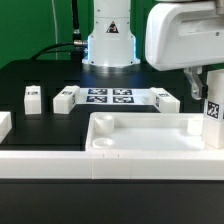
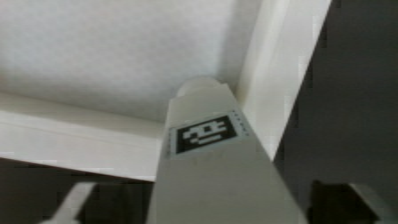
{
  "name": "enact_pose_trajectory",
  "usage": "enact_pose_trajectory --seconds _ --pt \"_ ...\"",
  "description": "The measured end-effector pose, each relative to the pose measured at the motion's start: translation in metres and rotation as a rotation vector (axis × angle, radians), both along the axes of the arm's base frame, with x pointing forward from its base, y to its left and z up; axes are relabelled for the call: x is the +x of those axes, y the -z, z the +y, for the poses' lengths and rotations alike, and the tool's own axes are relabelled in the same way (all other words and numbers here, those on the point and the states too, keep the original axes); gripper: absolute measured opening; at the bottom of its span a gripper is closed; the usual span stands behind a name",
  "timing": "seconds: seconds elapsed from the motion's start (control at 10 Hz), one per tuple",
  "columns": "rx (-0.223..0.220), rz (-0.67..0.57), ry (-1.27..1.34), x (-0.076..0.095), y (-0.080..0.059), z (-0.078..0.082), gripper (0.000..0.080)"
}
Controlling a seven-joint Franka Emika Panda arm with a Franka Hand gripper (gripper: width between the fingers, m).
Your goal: Assemble desk
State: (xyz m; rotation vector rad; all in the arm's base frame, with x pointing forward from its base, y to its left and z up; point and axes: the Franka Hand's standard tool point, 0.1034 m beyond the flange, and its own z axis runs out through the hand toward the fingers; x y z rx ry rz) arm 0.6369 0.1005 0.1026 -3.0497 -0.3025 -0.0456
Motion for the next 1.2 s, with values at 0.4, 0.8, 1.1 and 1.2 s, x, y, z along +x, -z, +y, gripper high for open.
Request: enact_pose_trajectory --seconds 0.4,0.8,1.1,1.2 --pt "0.002 0.004 0.052 0.0001 -0.0001 0.0000 0.0288" --pt "0.024 0.026 0.422 0.0017 0.0000 -0.0019 0.0288" --pt "0.035 0.042 0.719 0.0015 0.0003 -0.0004 0.0291" --pt "0.043 0.047 0.796 0.0013 0.0004 -0.0006 0.0291"
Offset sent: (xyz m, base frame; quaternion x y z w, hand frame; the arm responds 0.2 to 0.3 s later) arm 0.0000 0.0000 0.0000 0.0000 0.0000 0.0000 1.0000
